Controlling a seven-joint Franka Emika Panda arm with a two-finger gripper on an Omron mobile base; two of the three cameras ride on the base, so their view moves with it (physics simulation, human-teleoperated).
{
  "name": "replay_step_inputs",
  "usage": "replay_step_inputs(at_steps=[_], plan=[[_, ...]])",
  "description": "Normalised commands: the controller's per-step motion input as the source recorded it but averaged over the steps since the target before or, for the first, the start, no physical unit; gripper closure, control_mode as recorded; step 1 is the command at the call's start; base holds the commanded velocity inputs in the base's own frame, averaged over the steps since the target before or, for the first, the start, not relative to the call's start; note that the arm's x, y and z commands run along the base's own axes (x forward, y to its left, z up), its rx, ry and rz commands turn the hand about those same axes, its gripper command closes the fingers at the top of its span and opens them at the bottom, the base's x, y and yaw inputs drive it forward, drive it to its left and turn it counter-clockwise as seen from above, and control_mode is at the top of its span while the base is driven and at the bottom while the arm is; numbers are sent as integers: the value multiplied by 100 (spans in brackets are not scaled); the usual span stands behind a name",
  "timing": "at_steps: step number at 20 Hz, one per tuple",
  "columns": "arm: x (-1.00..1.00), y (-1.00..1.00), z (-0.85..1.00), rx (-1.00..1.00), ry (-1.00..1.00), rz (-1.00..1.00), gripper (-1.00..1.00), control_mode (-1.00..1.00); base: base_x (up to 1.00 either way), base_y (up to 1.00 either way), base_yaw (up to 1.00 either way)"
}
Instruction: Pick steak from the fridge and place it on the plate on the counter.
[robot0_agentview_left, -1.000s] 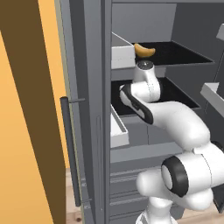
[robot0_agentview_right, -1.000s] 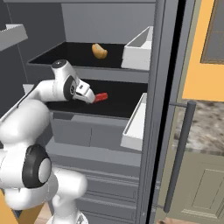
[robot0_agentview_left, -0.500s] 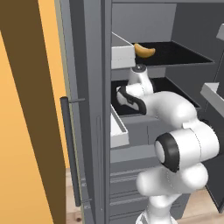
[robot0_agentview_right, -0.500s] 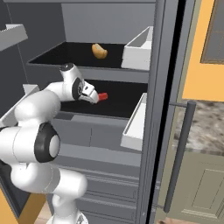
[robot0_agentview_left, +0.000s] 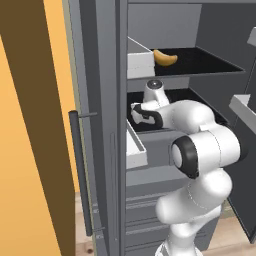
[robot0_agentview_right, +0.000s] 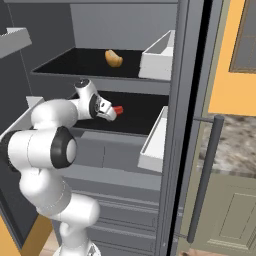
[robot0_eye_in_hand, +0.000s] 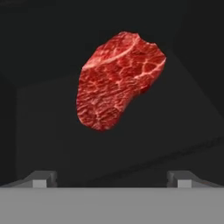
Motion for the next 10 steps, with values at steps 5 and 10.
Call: replay_step_inputs(at_steps=[5, 10], plan=[[44, -1, -6, 0, -2, 0, -100, -100, 0, 0, 0], [49, 0, -12, 0, -1, 0, -100, -100, 0, 0, 0]])
